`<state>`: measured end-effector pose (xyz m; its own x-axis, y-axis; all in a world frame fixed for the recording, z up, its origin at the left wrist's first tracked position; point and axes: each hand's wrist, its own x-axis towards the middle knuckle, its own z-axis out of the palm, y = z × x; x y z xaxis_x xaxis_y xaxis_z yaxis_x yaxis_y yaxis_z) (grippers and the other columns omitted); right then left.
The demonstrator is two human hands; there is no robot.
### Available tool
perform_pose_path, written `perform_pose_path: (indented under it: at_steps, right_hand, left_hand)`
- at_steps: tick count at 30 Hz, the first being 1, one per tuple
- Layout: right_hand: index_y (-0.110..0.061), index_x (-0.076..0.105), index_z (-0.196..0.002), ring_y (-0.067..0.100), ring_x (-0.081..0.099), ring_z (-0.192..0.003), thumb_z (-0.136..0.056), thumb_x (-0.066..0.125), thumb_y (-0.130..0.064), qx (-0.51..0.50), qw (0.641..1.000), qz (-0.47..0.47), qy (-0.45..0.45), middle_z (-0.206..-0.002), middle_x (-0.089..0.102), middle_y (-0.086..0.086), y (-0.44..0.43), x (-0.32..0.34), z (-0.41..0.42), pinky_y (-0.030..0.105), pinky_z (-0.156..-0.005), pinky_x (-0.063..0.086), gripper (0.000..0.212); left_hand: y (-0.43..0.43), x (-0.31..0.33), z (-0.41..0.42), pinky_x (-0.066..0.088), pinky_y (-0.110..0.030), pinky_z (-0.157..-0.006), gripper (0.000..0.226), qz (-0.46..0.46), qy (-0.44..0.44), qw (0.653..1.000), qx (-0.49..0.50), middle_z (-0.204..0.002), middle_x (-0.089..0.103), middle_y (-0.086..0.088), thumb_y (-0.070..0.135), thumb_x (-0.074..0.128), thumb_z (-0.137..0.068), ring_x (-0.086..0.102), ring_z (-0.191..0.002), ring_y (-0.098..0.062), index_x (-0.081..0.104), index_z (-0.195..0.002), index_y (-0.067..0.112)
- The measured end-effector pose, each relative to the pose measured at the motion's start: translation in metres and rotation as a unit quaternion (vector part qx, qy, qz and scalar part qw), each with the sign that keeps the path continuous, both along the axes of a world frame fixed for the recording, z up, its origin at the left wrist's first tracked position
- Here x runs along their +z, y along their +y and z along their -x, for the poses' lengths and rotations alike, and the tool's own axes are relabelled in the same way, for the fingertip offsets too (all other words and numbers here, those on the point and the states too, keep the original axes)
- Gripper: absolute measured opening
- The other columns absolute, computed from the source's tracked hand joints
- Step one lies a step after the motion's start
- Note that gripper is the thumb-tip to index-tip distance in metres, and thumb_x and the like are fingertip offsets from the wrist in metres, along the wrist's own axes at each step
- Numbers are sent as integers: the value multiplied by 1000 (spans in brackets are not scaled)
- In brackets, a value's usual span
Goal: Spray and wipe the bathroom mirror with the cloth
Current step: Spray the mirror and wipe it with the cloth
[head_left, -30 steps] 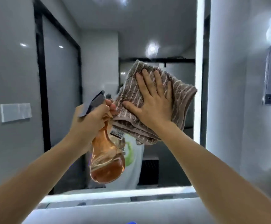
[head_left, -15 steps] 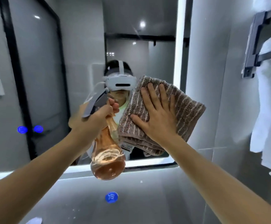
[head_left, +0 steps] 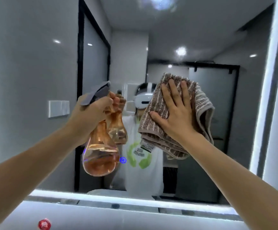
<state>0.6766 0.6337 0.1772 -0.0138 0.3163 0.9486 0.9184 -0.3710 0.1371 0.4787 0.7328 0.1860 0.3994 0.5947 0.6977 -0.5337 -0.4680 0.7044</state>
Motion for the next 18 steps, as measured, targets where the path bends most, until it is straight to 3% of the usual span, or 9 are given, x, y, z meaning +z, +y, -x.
perform_pose_path:
  at_steps: [2,7,10,12,15,18]
  right_hand:
    - [-14,25,-144,23,-2,-137,-78,40,-59,3,1000,-3,-1,-152,18,9,12,14,8,24,-110,-17,81]
    - [-24,10,-146,14,-18,-137,-74,29,-68,-15,999,31,-11,-149,-6,-9,36,54,34,21,-105,-25,86]
    - [-21,17,-145,16,-15,-136,-73,34,-66,20,1000,15,-10,-153,4,0,55,81,46,20,-105,-26,87]
    - [-20,19,-145,22,-11,-138,-74,39,-65,23,999,11,-21,-154,10,4,64,101,52,20,-105,-26,86]
    - [-23,11,-146,26,-15,-140,-80,48,-62,9,998,47,-33,-156,1,1,81,131,67,22,-101,-28,85]
    - [-20,15,-146,30,-10,-141,-76,40,-69,7,996,39,-74,-155,5,4,98,146,79,21,-100,-29,90]
  left_hand:
    - [10,11,10,54,-20,-68,26,9,-4,1000,-3,-61,69,9,-2,45,-84,66,-63,-4,61,-71,14]
    - [30,47,25,54,-31,-79,22,-8,16,1000,-19,-71,71,5,4,49,-85,69,-74,-10,63,-73,17]
    - [37,72,31,53,-39,-89,16,-11,21,999,-34,-87,68,-8,5,49,-84,68,-86,-21,63,-81,12]
    - [39,88,36,55,-36,-84,14,-19,25,999,-40,-90,67,-9,6,49,-84,68,-84,-20,61,-84,11]
    - [46,106,50,56,-23,-65,12,-18,2,999,-47,-82,65,-5,6,48,-84,67,-67,-10,59,-82,11]
    - [55,102,68,53,-18,-55,11,-16,-2,999,-33,-79,64,-4,5,48,-85,67,-60,-6,58,-82,10]
